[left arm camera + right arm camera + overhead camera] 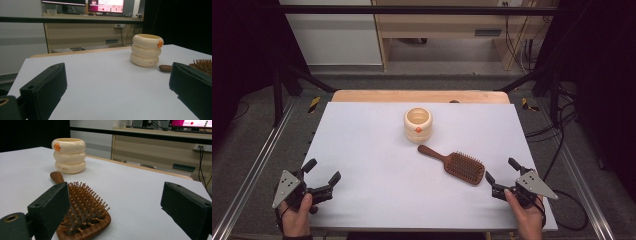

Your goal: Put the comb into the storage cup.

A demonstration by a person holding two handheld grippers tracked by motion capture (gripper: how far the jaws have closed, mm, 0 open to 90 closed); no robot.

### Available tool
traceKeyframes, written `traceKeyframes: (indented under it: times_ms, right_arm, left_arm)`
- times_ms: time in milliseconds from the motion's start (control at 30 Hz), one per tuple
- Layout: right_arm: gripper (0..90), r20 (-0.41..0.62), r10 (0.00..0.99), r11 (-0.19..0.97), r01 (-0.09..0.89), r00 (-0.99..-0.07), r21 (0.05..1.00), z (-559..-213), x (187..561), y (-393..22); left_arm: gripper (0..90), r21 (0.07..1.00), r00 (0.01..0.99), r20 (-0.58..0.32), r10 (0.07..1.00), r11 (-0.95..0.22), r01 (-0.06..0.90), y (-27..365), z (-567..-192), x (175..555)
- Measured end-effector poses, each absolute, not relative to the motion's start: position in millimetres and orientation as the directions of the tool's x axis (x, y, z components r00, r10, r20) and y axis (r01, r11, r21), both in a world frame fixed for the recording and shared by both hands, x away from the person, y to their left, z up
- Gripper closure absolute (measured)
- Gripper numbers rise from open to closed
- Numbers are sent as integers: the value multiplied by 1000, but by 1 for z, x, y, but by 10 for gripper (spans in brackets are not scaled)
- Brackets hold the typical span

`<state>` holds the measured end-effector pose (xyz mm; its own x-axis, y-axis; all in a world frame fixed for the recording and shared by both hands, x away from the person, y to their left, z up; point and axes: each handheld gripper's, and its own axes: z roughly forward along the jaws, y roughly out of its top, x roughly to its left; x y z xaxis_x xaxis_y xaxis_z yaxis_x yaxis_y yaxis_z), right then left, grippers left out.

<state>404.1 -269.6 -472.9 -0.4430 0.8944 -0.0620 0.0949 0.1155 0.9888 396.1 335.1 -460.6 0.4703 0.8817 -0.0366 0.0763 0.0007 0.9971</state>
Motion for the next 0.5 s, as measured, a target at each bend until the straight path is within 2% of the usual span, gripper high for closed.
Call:
traceKeyframes:
  times_ms: [300, 500]
  right_arm:
    - [61, -29, 903, 85, 113, -429, 990, -473, 405, -269]
    - [104, -36, 914, 88, 110, -405, 990, -471, 405, -263]
  left_arm:
    - [14, 997, 469, -38, 882, 3, 76, 336, -460, 395]
    - [14, 997, 471, -30, 882, -8, 79, 335, -460, 395]
